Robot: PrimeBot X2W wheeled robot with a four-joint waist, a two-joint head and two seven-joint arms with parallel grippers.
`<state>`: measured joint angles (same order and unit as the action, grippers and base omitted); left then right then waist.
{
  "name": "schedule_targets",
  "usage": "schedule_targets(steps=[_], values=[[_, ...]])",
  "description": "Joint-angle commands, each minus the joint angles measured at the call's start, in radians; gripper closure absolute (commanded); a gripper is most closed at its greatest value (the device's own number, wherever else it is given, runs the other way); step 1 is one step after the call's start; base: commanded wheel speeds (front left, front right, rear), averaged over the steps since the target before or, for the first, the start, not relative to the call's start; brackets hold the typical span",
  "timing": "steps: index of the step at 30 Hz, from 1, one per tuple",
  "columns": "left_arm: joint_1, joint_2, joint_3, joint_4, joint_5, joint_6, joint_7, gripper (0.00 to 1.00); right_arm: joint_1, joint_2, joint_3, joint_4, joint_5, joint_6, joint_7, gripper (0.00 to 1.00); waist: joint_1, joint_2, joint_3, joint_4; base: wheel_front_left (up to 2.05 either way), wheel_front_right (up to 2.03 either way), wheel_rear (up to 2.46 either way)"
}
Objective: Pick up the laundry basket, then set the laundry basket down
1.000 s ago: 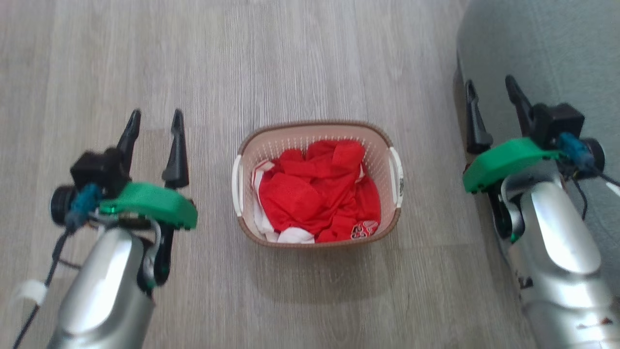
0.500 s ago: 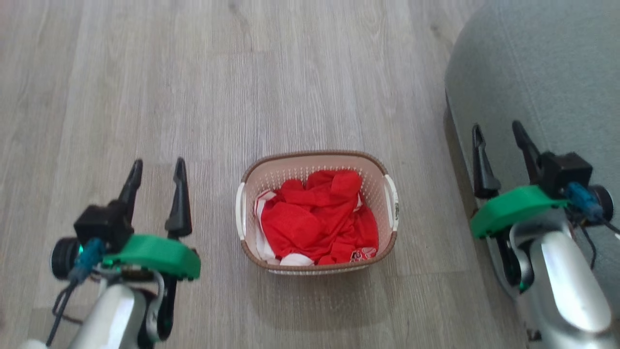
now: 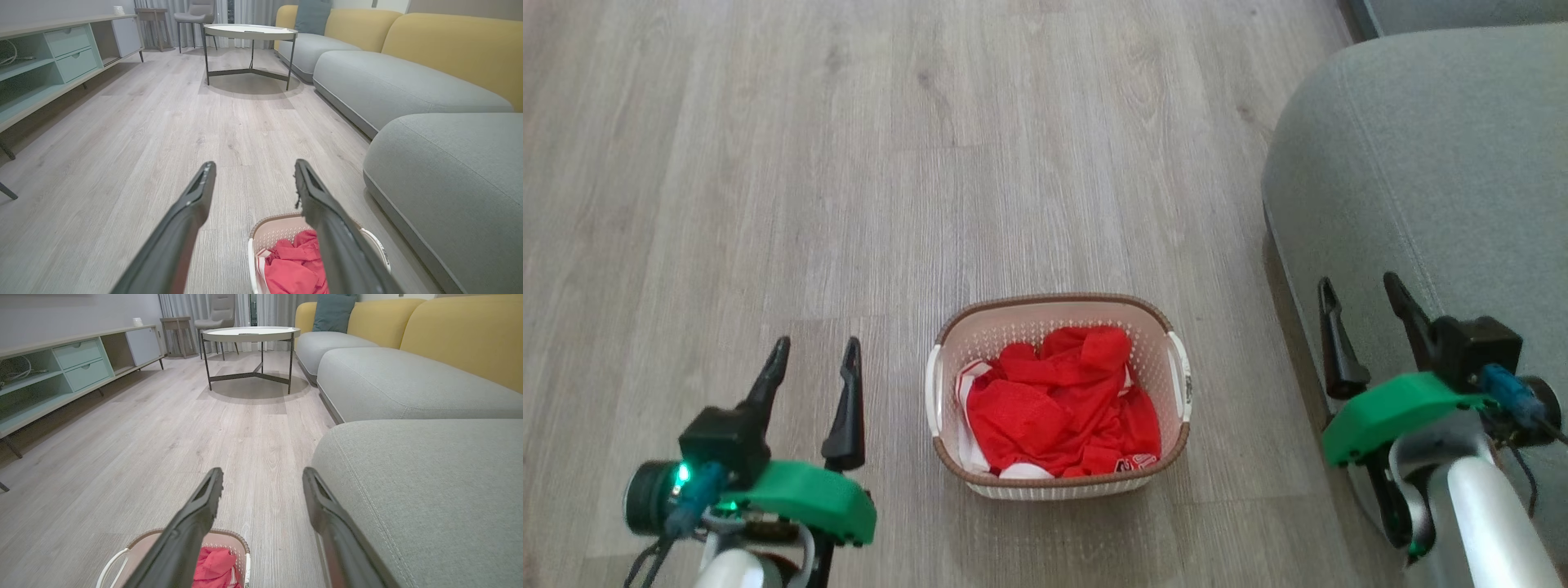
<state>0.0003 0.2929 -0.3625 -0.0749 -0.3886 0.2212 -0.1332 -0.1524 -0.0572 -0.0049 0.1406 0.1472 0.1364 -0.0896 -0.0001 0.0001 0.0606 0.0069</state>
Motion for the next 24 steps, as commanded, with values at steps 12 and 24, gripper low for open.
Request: schedule_targets(steps=[12,24], values=[[0.015,0.043,0.018,-0.067,0.03,0.032,0.015,0.0,0.052,0.007,0.012,-0.118,0.024,-0.006,0.044,0.0,0.0001,-0.0001,-0.033,0.012,0.0,0.0,0.0],[0.019,0.053,0.014,-0.079,0.033,0.042,0.025,0.0,0.065,0.007,0.008,-0.133,0.027,-0.006,0.053,0.0,0.0001,-0.0001,-0.033,0.011,0.0,0.0,0.0]])
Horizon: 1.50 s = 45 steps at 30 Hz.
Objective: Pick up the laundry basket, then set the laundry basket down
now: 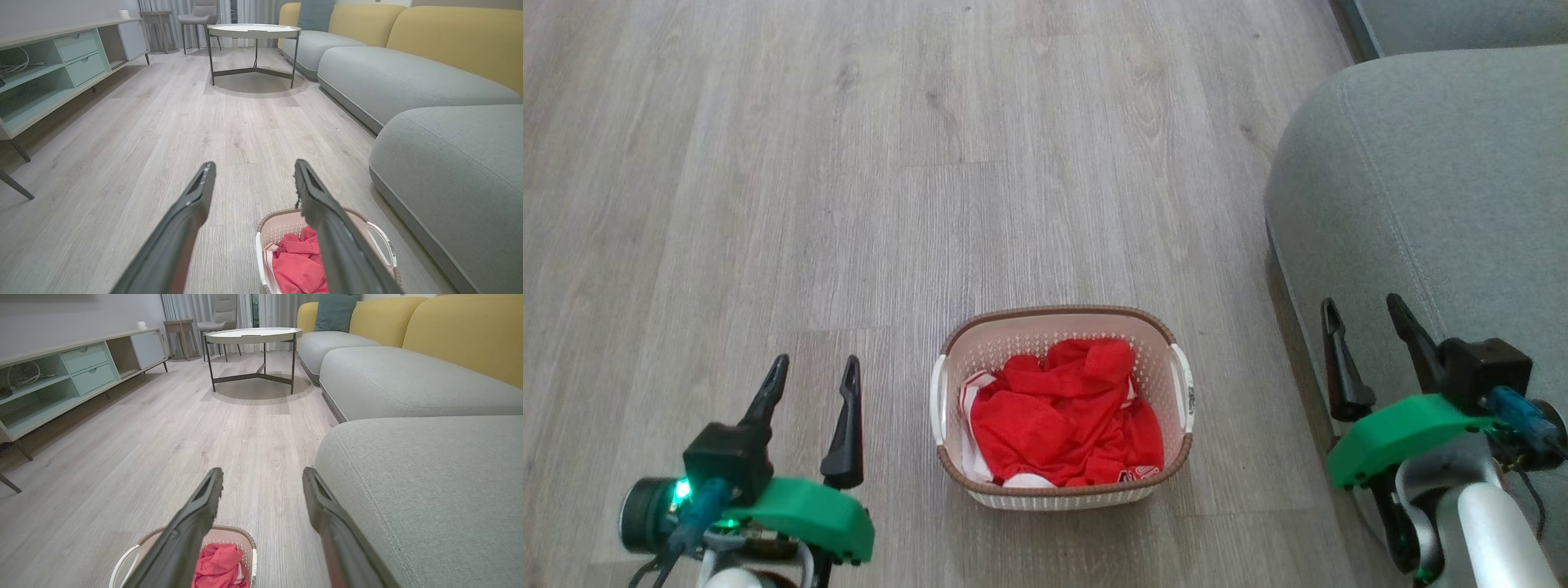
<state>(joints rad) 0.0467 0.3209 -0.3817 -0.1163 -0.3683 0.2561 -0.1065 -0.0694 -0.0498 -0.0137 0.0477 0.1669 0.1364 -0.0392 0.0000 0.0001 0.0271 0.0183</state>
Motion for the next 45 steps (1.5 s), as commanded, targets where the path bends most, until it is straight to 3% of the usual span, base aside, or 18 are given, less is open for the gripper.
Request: schedule_targets(steps=[1,12,13,16,45], values=[[-0.028,0.026,0.033,-0.037,0.013,0.007,-0.001,0.0,-0.018,-0.001,0.017,-0.04,0.008,-0.006,0.003,0.0,0.0,-0.0001,0.0,-0.001,0.0,0.0,0.0],[-0.037,0.028,0.025,-0.024,0.01,0.006,-0.006,0.0,-0.021,0.0,0.017,-0.035,0.012,-0.006,0.004,0.0,0.0,-0.0001,0.001,0.006,0.0,0.0,0.0],[-0.037,0.028,0.023,-0.024,0.008,0.004,-0.008,1.0,-0.021,0.0,0.017,-0.036,0.012,-0.006,0.004,1.0,0.0,-0.0001,0.0,0.007,0.0,0.0,0.0],[0.005,-0.008,-0.023,0.037,-0.004,0.0,0.001,1.0,0.005,0.002,0.005,0.036,0.005,0.0,0.0,1.0,0.0,-0.0001,0.0,0.007,0.0,0.0,0.0],[-0.028,-0.054,0.078,0.084,-0.297,-0.064,0.035,1.0,-0.011,-0.002,-0.015,0.077,0.332,-0.001,0.031,1.0,0.0,-0.0001,-0.007,0.001,0.0,0.0,0.0]])
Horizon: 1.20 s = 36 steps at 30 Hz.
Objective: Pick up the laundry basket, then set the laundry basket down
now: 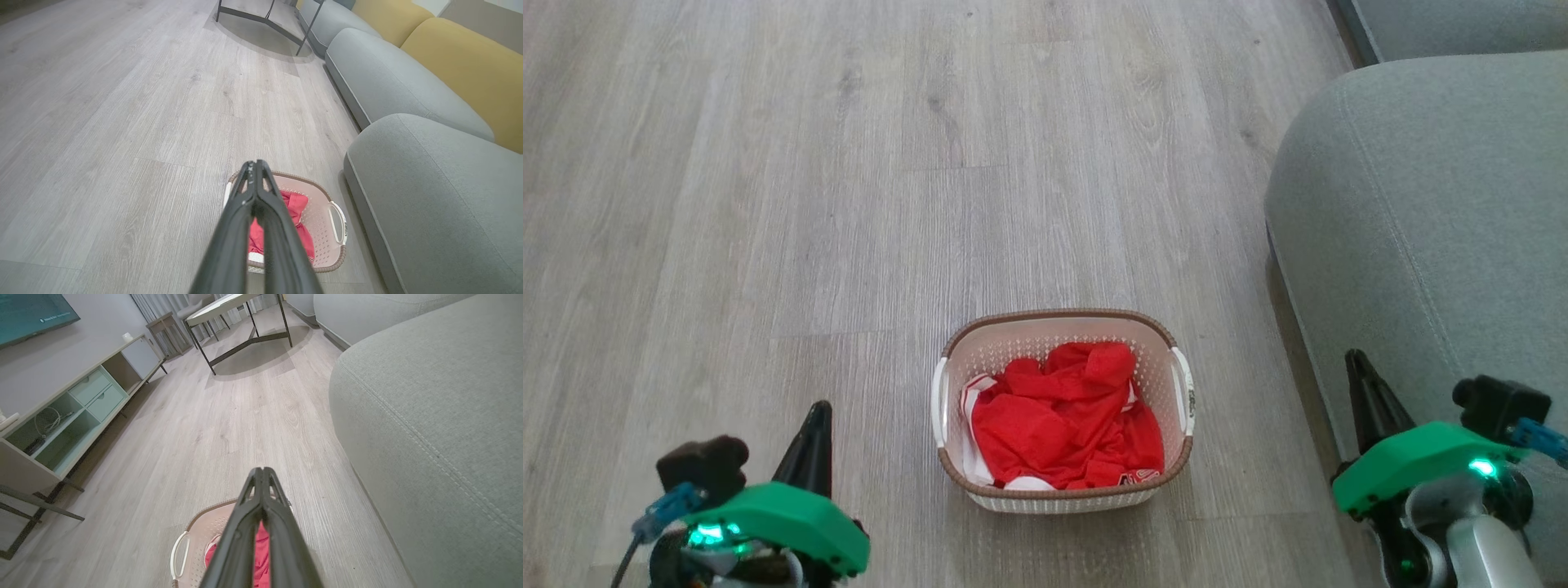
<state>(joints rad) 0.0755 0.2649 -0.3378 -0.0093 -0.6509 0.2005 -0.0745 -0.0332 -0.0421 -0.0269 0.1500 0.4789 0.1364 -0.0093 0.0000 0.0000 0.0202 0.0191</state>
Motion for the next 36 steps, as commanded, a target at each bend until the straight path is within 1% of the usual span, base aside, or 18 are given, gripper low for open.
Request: schedule_targets(steps=[1,36], values=[[-0.058,0.001,0.038,-0.021,-0.025,-0.01,0.004,1.0,-0.048,-0.01,-0.002,-0.024,0.032,-0.001,0.002,1.0,0.0,0.0,0.0,0.0,0.0,0.0,0.0],[-0.099,-0.059,0.167,0.039,-0.387,-0.09,0.05,1.0,-0.067,-0.026,-0.013,0.026,0.452,-0.003,0.03,1.0,0.0,0.0,-0.009,-0.007,0.0,0.0,0.0]])
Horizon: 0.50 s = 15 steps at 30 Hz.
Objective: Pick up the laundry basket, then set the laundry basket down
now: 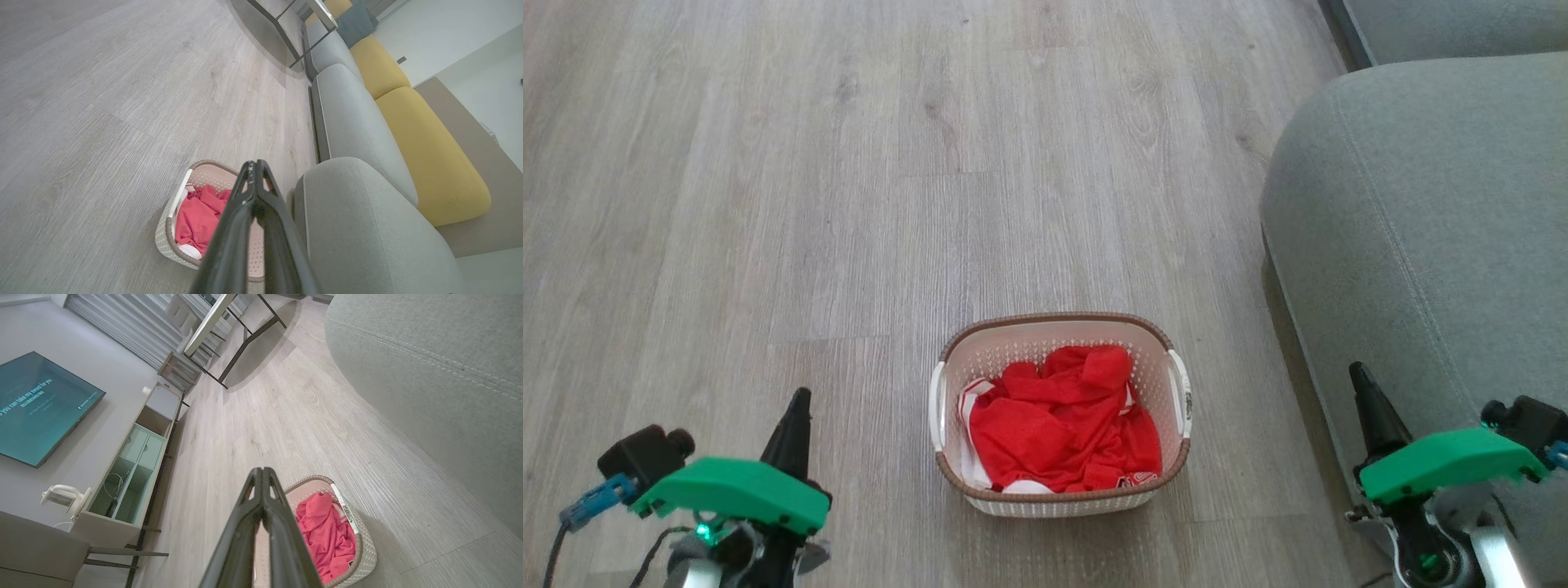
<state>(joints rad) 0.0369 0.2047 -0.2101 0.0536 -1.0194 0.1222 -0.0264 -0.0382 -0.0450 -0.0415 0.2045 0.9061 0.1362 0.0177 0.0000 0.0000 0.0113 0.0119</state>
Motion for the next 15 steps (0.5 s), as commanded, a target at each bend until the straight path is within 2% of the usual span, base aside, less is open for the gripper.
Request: schedule_targets(steps=[1,15], values=[[-0.062,-0.001,0.043,-0.023,-0.029,-0.014,0.004,1.0,-0.062,-0.024,0.002,-0.027,0.037,-0.003,0.004,1.0,0.0,0.0,0.0,0.0,0.0,0.0,0.0],[-0.077,-0.024,0.091,-0.001,-0.163,-0.043,0.021,1.0,-0.069,-0.035,0.004,-0.009,0.198,-0.003,0.009,1.0,0.0,0.0,-0.004,-0.003,0.0,0.0,0.0]])
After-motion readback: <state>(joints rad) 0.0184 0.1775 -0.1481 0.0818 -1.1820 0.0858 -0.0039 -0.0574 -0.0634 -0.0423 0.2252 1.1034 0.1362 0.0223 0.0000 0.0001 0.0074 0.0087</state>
